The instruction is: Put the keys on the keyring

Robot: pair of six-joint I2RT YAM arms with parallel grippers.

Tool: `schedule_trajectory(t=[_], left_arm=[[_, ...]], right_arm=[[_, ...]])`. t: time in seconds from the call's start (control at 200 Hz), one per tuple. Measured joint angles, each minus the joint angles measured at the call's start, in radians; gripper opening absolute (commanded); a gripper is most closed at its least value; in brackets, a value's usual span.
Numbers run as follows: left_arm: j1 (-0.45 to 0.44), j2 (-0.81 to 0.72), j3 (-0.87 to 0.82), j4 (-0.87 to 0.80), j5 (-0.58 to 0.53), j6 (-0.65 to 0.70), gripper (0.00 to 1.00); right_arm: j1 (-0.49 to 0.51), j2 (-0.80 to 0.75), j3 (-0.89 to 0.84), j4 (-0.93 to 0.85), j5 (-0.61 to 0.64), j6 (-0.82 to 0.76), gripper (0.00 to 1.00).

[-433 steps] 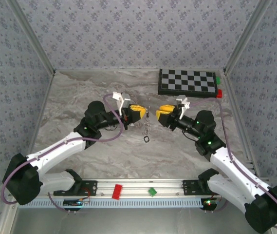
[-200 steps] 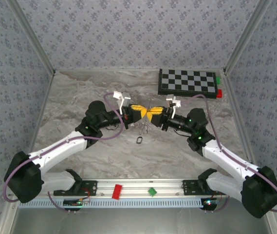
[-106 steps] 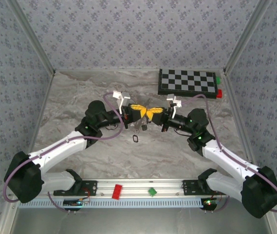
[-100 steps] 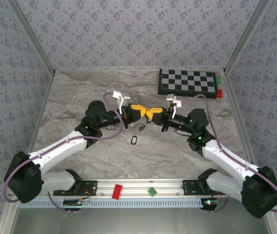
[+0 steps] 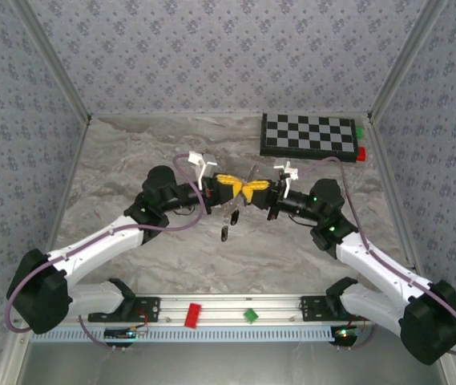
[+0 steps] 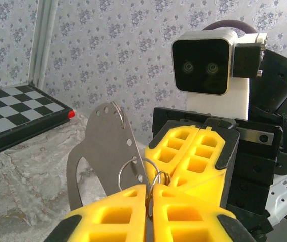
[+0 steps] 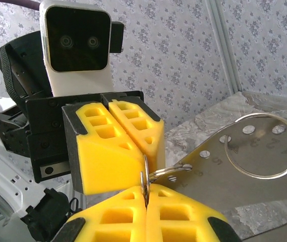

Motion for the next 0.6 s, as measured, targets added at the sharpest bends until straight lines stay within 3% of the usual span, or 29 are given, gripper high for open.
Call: schedule_trajectory(t=[0.25, 0.6], left_arm=[[0.000, -0.005, 0.000, -0.027, 0.001, 0.027, 0.26], [0.019, -0.066, 0.000, -0.127, 0.002, 0.111, 0.28]], right_arm=[[-0.024, -0.006, 0.031, -0.145, -0.011, -0.069, 0.00], [-0.040, -0.005, 0.187, -0.495, -0.042, -0.243, 0.00]])
